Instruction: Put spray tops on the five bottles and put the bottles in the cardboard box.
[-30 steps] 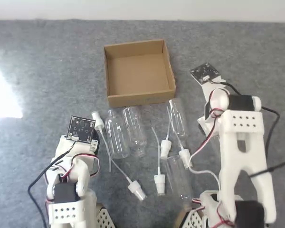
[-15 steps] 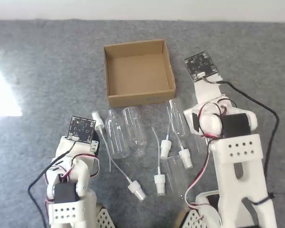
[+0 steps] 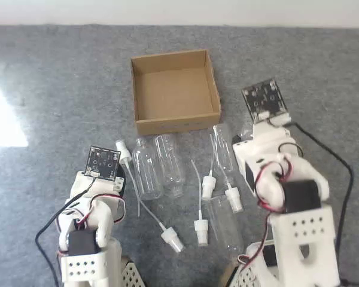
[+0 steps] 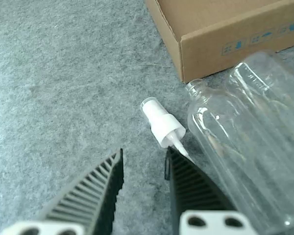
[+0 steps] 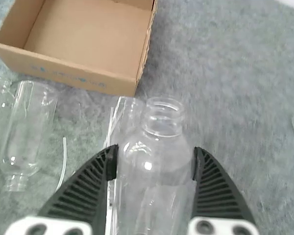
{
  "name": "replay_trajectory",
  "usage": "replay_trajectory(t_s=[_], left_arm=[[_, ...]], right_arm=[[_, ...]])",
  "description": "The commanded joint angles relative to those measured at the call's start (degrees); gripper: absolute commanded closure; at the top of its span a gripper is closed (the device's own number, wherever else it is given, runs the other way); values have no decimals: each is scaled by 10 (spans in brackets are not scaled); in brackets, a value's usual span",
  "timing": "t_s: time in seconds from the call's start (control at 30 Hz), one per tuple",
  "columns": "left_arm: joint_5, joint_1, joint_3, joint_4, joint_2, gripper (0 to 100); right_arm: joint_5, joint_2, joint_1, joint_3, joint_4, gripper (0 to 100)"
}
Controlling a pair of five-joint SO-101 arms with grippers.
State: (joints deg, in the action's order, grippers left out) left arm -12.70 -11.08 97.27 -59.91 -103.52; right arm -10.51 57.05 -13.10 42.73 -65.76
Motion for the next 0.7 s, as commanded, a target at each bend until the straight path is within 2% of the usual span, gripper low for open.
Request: replay_trajectory(t_s=[0.0, 0.17, 0.27, 0.4, 0.5, 0.67], left_arm=[[-4, -4, -7, -3, -7, 869], [-4, -4, -12, -3, -7, 865], [-9, -12, -28, -33, -7, 818], [-37, -34, -61, -74, -7, 785], [-40, -37, -64, -71, -7, 784], [-57, -36, -81, -69, -7, 783]], right_arm=[[7, 51, 2, 14, 31, 890], [8, 81, 3, 65, 66, 890], [9, 102, 3, 105, 94, 890], [31, 142, 38, 166, 145, 891], [61, 177, 73, 206, 175, 891], [73, 217, 80, 250, 202, 891]])
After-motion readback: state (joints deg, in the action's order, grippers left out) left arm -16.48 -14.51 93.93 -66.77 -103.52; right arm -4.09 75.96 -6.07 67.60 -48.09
